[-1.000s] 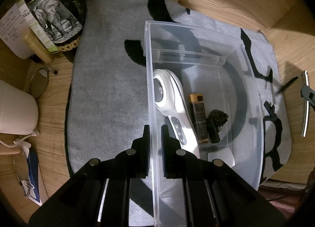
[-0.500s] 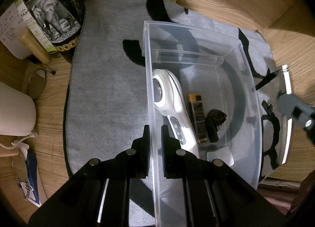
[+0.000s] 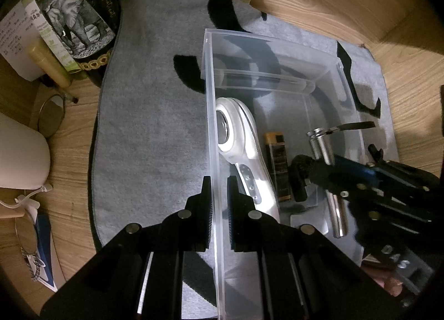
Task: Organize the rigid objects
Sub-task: 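Carry the silver flashlight into the clear box and release it with the right tool, then grasp the silver key ring with the right tool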
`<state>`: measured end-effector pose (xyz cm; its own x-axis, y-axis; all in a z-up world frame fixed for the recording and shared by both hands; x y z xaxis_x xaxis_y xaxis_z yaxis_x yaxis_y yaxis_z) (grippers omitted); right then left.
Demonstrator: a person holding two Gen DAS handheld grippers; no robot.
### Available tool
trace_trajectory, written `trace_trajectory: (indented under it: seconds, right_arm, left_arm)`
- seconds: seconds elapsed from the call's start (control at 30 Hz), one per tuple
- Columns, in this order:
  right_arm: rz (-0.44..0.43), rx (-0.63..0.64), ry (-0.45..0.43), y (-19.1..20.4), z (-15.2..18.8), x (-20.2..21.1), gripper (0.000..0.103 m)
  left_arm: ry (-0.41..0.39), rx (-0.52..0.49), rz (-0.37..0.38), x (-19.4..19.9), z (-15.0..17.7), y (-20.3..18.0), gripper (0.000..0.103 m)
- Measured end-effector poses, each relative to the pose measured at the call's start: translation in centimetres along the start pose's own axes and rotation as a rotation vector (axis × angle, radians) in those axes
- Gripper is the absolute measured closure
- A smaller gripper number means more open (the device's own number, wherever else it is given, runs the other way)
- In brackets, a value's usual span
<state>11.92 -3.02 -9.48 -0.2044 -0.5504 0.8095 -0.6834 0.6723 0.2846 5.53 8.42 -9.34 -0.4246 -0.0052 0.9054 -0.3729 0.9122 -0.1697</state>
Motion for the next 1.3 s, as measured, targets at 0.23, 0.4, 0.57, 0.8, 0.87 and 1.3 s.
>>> trace_trajectory:
  seconds: [0.23,0.4,0.57,0.8,0.87,1.3]
  right_arm:
    - [0.025,0.019,0.072,0.4,0.6,-2.2,0.089]
    - [0.025,0.040,0.095,1.0,0.7,-3.0,0.088]
    - [0.026,0.042,0.100,1.0,0.5,-2.9,0.088]
    - [0.022,0.025,0.056,0.5,0.3,-0.4,0.079]
    - [0.027,0.013,0.026,0.2,0.1,0.9,0.077]
    - [0.165,-0.187,-0.147,-7.2,-0.1,8.7,0.068]
  left_arm:
    - [0.002,0.003,-0.003,0.1,0.0,0.0,0.096]
    - [0.003,0.007,-0.004,0.0,0.0,0.1,0.096]
    - [0.002,0.007,-0.008,-0.1,0.0,0.0,0.096]
    - [0.002,0.004,-0.009,-0.1,0.0,0.0,0.096]
    - [0.002,0.001,-0.010,-0.1,-0.1,0.0,0.096]
    - [0.003,-0.011,-0.017,-0.2,-0.2,0.0,0.096]
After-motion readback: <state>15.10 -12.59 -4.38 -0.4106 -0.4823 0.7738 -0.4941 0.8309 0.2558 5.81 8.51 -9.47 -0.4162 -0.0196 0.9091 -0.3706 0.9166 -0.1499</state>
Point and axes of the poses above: each gripper's, at about its wrist camera, not at the fingertips, and x roughly against the way its jaws point, y to its left, z to its underside, the point moved 2 cm from there along -x, roughly the way its jaws point, and after that the axes turned 10 degrees about -y, right-handed, at the moved point
